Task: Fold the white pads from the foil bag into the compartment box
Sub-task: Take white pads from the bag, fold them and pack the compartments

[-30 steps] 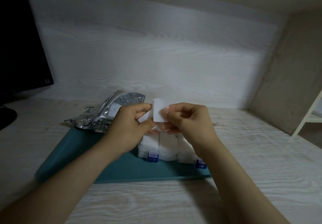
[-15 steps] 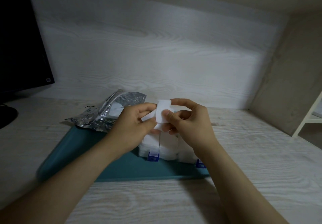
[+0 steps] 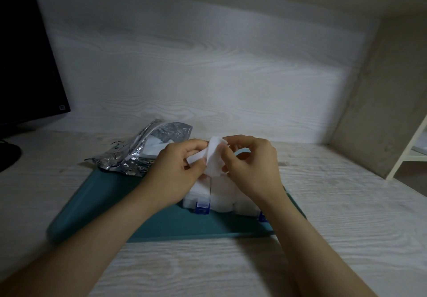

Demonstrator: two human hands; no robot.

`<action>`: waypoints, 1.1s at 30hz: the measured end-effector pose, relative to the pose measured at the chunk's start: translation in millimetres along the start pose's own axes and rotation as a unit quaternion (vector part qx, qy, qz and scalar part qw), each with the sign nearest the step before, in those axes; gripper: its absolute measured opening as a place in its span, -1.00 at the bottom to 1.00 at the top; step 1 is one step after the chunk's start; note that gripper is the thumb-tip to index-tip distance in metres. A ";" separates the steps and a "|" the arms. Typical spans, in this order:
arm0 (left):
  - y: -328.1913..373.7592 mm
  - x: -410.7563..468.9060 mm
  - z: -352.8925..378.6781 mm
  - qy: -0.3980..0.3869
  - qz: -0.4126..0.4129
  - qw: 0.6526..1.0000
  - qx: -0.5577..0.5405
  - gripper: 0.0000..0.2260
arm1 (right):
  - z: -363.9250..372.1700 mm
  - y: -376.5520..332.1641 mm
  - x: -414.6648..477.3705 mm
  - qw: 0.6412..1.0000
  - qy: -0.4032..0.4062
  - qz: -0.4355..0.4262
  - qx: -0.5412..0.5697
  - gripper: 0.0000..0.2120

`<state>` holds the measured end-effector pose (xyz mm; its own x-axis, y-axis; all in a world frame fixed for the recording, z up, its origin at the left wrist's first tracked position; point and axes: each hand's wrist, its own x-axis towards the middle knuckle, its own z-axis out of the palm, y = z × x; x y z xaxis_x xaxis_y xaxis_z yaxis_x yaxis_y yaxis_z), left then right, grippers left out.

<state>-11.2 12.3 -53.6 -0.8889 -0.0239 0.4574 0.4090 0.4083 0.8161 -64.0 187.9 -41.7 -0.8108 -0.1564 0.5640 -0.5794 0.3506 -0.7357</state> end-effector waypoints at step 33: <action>7.6 -0.1 2.8 -0.038 -0.077 0.983 -0.161 -0.72 | -3.9 -23.5 -8.7 0.966 -0.076 0.145 0.198 -0.85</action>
<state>-8.6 18.0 -48.5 -0.9532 0.0109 0.3021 0.3018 0.0949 0.9486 -43.0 184.6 -27.8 -0.9288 -0.2500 0.2736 -0.2882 0.0232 -0.9573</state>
